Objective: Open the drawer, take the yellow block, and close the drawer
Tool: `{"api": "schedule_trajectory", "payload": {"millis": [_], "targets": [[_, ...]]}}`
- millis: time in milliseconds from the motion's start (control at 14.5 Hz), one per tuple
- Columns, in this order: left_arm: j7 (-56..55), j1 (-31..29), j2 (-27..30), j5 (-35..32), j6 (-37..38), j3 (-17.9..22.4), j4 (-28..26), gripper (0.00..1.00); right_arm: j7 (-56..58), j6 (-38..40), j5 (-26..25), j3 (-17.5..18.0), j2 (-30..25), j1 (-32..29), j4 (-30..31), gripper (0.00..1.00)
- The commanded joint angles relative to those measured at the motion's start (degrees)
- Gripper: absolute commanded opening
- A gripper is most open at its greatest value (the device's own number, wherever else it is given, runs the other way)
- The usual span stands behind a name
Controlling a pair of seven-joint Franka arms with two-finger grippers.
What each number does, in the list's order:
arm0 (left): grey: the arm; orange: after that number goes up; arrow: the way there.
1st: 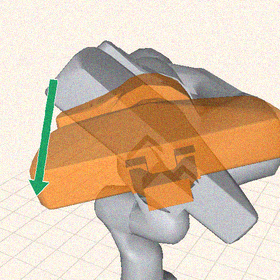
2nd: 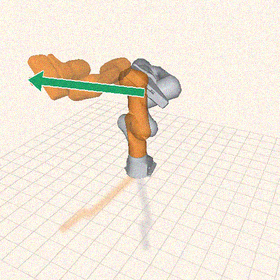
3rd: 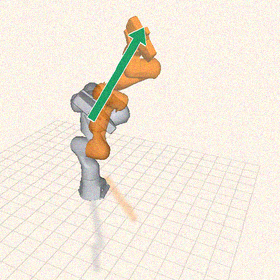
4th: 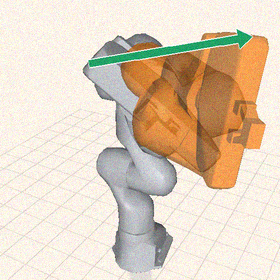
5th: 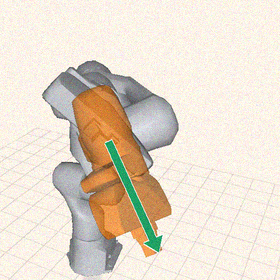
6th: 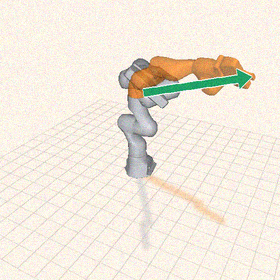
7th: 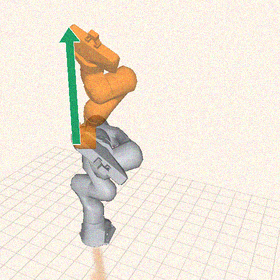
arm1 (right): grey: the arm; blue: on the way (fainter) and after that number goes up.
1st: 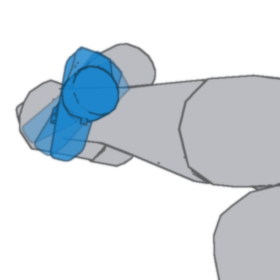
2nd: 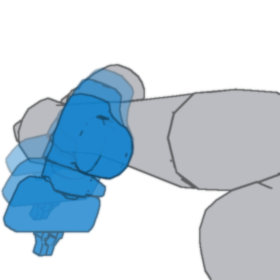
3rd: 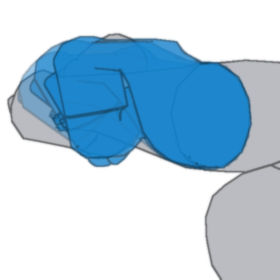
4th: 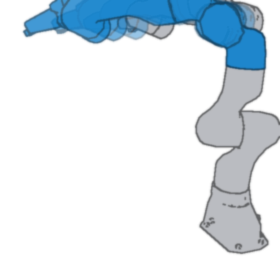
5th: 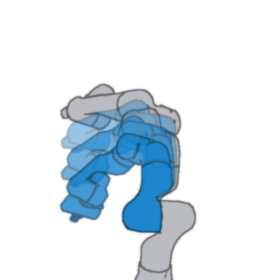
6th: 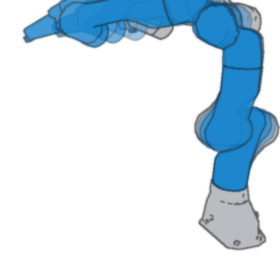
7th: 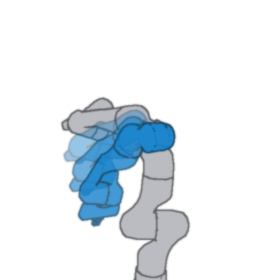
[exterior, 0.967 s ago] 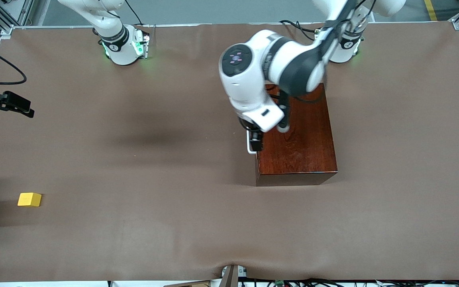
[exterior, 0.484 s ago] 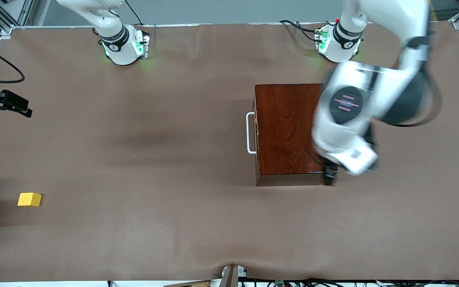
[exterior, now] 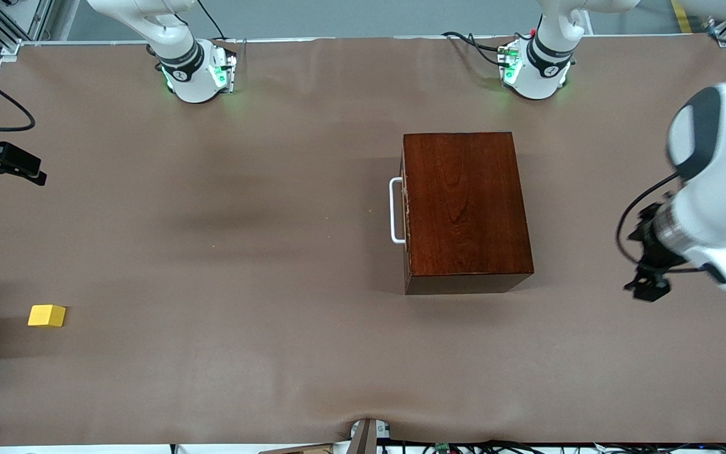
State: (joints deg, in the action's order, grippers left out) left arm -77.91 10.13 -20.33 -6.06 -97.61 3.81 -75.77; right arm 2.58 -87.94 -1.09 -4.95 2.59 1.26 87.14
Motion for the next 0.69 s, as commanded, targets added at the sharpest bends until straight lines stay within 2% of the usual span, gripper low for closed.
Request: {"api": "schedule_trajectory", "payload": {"millis": [0,415,622], "targets": [[10.89,-2.74,7.66,2.36,-0.39,-0.74,-7.79,1.0,-0.29,0.48,0.22,3.37,-0.92,-2.93,0.31,1.0],[39.01,-7.57,21.02,5.61,-0.04,-1.09,-19.48,1.0,-0.29,0.57,0.22,3.37,-0.92,-3.02,0.4,1.0],[53.17,-10.65,22.97,6.32,3.9,-5.65,-20.03,1.0,-0.29,0.66,0.22,3.37,-0.92,-2.93,0.4,1.0]]}}
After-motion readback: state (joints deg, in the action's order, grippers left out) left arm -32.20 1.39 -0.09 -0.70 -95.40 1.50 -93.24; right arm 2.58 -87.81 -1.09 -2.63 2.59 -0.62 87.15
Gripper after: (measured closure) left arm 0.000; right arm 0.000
